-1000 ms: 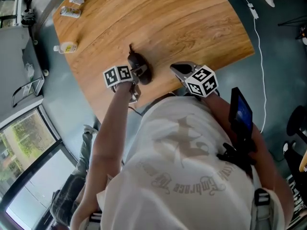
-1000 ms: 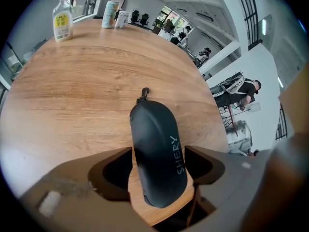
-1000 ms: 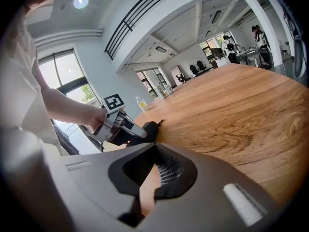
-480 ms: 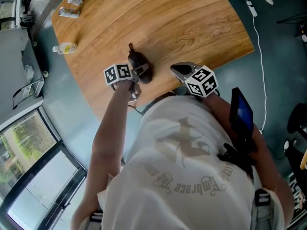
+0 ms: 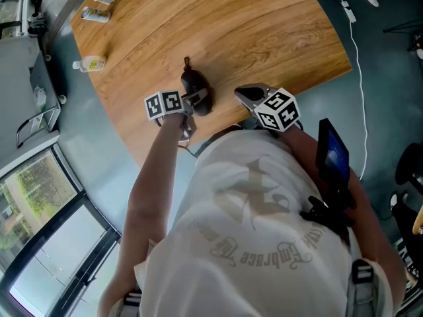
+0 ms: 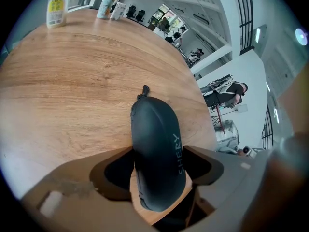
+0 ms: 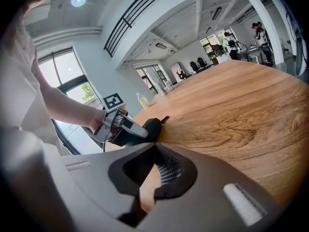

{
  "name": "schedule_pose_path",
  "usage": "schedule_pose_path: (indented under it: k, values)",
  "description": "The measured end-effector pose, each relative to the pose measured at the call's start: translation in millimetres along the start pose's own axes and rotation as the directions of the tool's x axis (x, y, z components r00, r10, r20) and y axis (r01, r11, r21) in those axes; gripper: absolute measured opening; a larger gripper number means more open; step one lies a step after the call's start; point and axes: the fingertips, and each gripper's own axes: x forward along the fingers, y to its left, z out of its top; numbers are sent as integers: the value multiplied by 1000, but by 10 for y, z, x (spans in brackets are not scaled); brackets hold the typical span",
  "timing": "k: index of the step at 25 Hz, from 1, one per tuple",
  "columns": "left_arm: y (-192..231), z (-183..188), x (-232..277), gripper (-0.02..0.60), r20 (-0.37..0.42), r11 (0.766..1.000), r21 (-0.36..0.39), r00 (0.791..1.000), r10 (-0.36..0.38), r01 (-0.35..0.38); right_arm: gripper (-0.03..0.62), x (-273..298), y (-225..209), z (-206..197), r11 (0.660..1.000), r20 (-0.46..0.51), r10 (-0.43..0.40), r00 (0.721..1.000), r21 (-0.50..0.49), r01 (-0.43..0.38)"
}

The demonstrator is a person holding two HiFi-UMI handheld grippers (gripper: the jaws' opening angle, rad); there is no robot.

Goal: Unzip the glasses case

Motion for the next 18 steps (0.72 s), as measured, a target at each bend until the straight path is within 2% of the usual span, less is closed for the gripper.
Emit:
schedule_pose_path:
  k: [3,6,8,10,13,15,18]
  values:
    - [3,-22,-16,333,12,1000,-11,1000,4,-4,9,29,62,-26,999,-29,16,999,-41,-17]
    - [-3,-38,-24,331,26,1000,-28,1000,8,-7,8,116,231,-92,983,-101,58,993,-169,-75]
    - [-5,-39,-36,331,40,999,-43,999,6,-5,9,227,408,-182,948,-176,97,980,-285,-145]
    - [-13,-32,-40,330,55,999,-51,998,8,-5,9,354,584,-311,893,-262,125,957,-389,-224]
    - [-26,-18,-37,330,66,999,-52,998,3,0,11,521,731,-517,817,-364,119,924,-494,-299]
    - [-40,-4,-36,330,69,999,-51,998,-2,6,19,608,735,-607,793,-398,90,913,-525,-307]
    - [-51,-6,-36,328,72,998,-59,997,-15,19,46,707,680,-703,795,-434,42,900,-532,-294]
